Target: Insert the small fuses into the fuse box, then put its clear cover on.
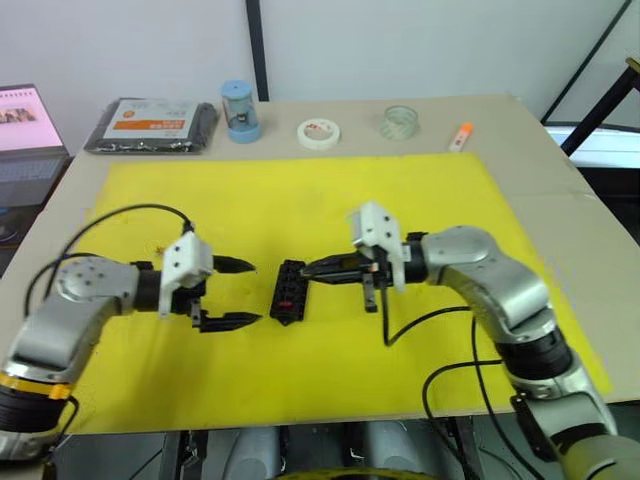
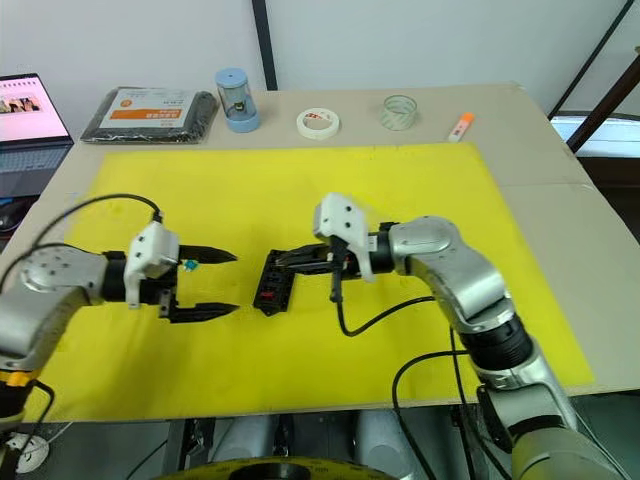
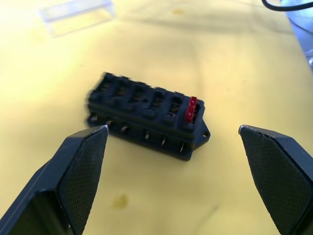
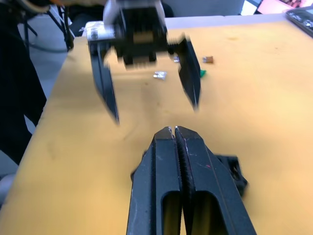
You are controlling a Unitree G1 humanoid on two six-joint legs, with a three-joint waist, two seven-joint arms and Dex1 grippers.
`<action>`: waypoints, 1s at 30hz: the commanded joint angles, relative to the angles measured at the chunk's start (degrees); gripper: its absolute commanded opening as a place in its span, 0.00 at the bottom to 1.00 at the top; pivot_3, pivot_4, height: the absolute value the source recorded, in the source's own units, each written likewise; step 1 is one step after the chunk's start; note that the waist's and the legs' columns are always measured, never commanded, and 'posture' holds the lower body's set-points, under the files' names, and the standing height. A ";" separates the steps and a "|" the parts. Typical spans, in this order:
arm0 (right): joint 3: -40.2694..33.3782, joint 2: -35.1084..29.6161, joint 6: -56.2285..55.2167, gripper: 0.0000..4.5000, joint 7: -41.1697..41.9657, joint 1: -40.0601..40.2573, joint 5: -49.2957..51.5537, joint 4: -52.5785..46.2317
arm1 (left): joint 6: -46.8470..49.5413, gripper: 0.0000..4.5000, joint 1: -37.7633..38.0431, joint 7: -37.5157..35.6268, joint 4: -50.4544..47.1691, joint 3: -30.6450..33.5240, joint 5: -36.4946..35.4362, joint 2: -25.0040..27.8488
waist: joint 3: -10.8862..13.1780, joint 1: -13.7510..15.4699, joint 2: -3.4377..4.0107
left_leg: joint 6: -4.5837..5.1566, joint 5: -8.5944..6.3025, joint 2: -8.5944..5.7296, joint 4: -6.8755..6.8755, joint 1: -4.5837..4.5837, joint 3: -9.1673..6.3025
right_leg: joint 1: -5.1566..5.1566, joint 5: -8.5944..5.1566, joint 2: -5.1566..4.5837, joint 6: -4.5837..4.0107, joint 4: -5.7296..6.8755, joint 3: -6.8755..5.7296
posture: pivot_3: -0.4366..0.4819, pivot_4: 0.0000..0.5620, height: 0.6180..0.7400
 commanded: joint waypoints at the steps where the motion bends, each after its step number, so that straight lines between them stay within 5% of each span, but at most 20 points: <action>1: -3.87 -5.73 -1.61 0.01 2.61 -0.33 0.85 -1.58 | 3.65 1.00 1.18 -1.39 -2.01 6.45 -3.90 4.18 | 0.01 -0.08 0.01 | 0.00 0.00 -0.02 0.00 -0.01 0.00 | 0.00 0.00 -0.01 0.00 0.00 0.00 | 0.48 0.27 1.00; 6: -7.68 -16.81 -7.56 0.01 8.34 2.53 -1.06 1.75 | 4.82 1.00 7.58 -4.16 0.66 14.64 -3.35 10.65 | 0.03 -0.08 0.04 | 0.01 -0.01 -0.01 -0.02 0.00 0.03 | -0.02 0.00 0.01 0.00 -0.03 0.00 | 0.48 0.27 1.00; 9: -10.53 -22.61 -11.24 0.14 11.29 4.66 -2.08 5.46 | 3.47 1.00 13.20 -6.01 4.50 20.71 -1.01 13.34 | 0.05 -0.13 0.03 | 0.01 -0.01 0.00 -0.03 0.02 0.10 | -0.05 -0.01 0.01 0.00 -0.07 0.00 | 0.48 0.27 1.00; 16: -17.13 -32.82 -15.72 0.66 17.39 9.15 -2.09 13.81 | -3.16 1.00 23.71 -11.62 16.77 33.09 4.68 15.88 | 0.06 -0.12 0.06 | 0.02 -0.02 0.04 -0.04 0.03 0.40 | -0.15 -0.02 -0.03 -0.01 -0.12 0.01 | 0.48 0.27 1.00; 21: -20.03 -37.36 -19.65 0.99 19.08 11.74 -4.40 21.67 | -9.81 1.00 25.66 -13.57 28.73 36.21 8.83 17.87 | 0.06 -0.03 0.06 | 0.02 -0.02 0.04 -0.05 0.03 0.48 | -0.19 -0.02 -0.08 -0.03 -0.11 0.00 | 0.48 0.27 1.00; 30: -21.00 -37.94 -23.80 0.99 18.24 13.18 -6.42 28.31 | -12.33 1.00 22.71 -13.90 33.77 34.36 9.19 18.55 | 0.10 -0.16 0.12 | 0.02 -0.02 0.03 -0.05 0.01 0.53 | -0.26 -0.02 -0.14 -0.02 -0.04 0.04 | 0.48 0.27 1.00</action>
